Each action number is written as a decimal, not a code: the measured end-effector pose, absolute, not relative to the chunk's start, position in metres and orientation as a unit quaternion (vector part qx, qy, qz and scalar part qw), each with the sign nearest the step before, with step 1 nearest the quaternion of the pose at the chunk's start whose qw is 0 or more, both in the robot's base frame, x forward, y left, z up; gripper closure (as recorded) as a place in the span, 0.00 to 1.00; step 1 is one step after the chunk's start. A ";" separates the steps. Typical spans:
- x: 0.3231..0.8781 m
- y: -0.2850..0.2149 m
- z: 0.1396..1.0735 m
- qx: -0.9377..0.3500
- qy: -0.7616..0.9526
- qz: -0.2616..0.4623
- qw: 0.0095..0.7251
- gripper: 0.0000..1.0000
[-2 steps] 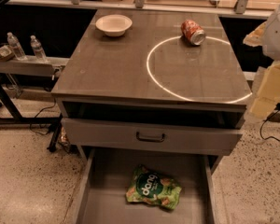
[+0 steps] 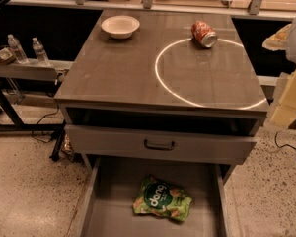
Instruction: Pick green rice chip bag from middle drawer and place on counter
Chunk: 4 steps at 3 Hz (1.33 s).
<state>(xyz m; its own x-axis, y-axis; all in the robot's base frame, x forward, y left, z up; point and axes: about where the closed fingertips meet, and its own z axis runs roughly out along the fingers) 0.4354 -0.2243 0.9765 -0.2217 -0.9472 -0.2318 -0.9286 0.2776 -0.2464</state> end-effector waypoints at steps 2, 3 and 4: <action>0.424 -0.289 0.900 -0.584 0.788 0.026 0.194 0.00; 0.415 -0.301 0.853 -0.577 0.789 0.044 0.205 0.00; 0.399 -0.294 0.796 -0.576 0.789 0.067 0.205 0.00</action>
Offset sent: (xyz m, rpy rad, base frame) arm -0.0162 -0.0989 -0.1216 0.1729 0.0416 -0.0242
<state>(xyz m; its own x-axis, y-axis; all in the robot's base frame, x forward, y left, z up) 0.3990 -0.2941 0.7956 -0.2534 -0.8803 -0.4011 -0.9355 0.3285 -0.1300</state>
